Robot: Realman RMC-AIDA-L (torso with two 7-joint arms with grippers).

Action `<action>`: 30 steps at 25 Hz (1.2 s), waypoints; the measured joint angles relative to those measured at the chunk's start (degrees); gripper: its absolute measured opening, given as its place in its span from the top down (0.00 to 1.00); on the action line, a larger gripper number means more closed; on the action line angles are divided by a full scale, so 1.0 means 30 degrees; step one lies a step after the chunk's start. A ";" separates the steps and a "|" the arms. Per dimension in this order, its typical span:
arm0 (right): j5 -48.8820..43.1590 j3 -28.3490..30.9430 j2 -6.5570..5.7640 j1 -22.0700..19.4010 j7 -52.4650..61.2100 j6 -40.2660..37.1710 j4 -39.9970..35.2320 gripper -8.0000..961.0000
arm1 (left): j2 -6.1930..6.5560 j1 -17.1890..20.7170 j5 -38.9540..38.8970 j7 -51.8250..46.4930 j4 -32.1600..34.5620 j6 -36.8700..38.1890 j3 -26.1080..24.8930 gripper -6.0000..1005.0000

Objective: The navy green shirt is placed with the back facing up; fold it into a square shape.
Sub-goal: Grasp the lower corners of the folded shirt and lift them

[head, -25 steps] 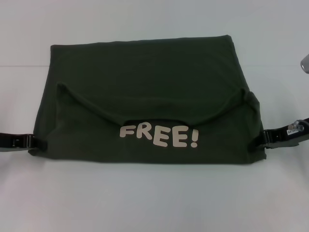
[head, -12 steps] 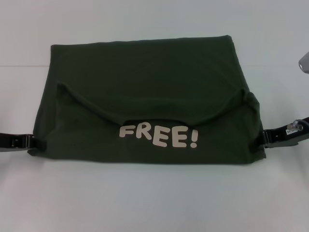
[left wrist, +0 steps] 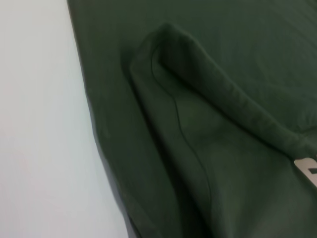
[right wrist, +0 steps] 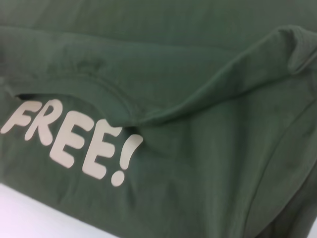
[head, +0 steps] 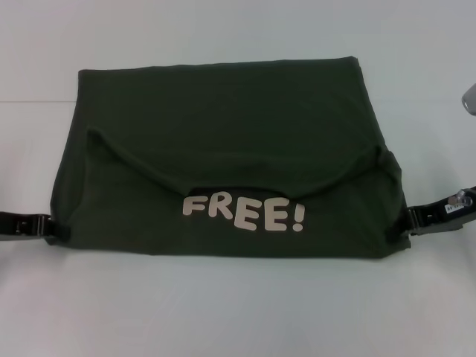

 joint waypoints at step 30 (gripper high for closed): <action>-0.0140 -0.0466 -0.0450 -0.0623 -0.4638 -0.8044 -0.0020 0.96 | 0.0913 0.0962 0.1947 0.0680 0.1061 1.0924 -0.1041 1.00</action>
